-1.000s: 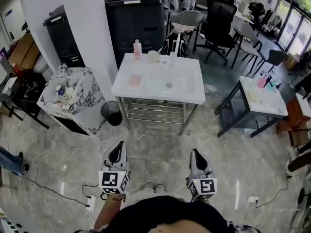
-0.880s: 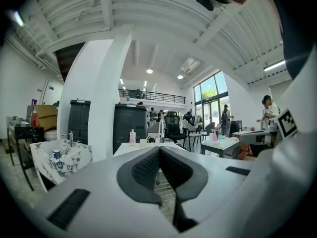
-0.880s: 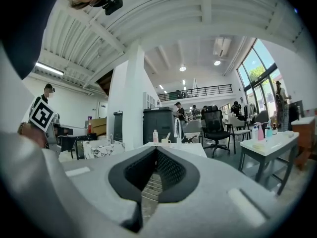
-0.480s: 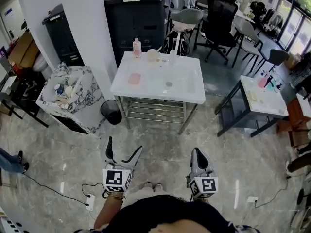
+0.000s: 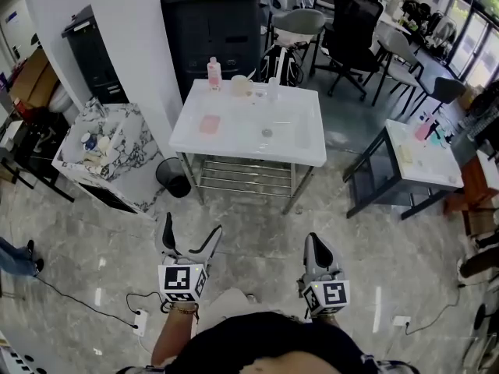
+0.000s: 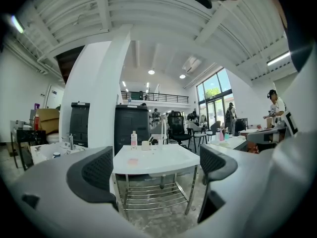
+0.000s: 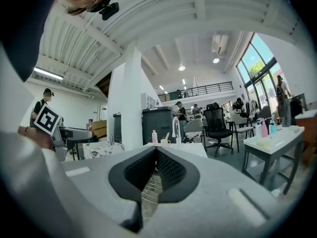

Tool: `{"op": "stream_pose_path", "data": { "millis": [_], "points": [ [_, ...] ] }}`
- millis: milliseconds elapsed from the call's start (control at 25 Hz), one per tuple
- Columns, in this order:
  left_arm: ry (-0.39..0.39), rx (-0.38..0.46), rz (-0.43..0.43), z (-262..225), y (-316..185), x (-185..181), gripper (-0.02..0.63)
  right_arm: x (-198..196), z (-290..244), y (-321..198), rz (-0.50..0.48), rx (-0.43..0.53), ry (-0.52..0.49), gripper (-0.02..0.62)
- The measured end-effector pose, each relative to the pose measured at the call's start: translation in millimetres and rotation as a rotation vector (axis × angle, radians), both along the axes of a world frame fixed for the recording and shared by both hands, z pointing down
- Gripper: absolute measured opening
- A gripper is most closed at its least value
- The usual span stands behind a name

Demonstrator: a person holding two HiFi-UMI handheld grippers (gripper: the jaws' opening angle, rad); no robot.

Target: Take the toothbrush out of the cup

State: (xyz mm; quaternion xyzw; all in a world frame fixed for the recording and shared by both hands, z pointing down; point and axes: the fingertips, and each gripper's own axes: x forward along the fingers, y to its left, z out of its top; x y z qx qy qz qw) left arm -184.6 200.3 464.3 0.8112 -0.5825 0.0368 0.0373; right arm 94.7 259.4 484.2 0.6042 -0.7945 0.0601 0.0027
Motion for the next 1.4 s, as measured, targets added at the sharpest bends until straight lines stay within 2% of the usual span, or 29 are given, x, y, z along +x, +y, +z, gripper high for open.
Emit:
{"op": "stream_pose_path", "data": {
  "millis": [200,360,520,680,880,1160,1400],
  "points": [
    [0.003,0.015,-0.031,-5.6,-21.6,3.5,0.518,13.7,4.6,-16.9,-0.008,-0.019,0.001,0.005],
    [-0.025,0.02,-0.033,-12.0,-41.7,4.3,0.518,14.2,-1.6,-33.4,-0.027,-0.001,0.008,0.005],
    [-0.048,0.026,-0.036,-13.2,-69.4,8.3,0.518,23.6,12.3,-61.1,-0.016,-0.03,-0.01,0.005],
    [-0.056,0.029,-0.044,-7.5,-118.8,5.6,0.518,23.6,11.0,-111.6,-0.024,-0.001,0.006,0.005],
    [-0.066,0.003,-0.035,4.5,-201.8,6.5,0.518,39.6,16.6,-193.1,0.065,-0.021,-0.007,0.005],
    [-0.07,-0.002,0.027,3.7,-309.3,21.9,0.518,41.6,-4.9,-298.1,0.098,-0.007,-0.011,0.005],
    [-0.07,0.006,0.095,-2.7,-369.2,39.9,0.517,46.9,-1.1,-355.4,0.1,0.003,-0.015,0.005]
  ]
}}
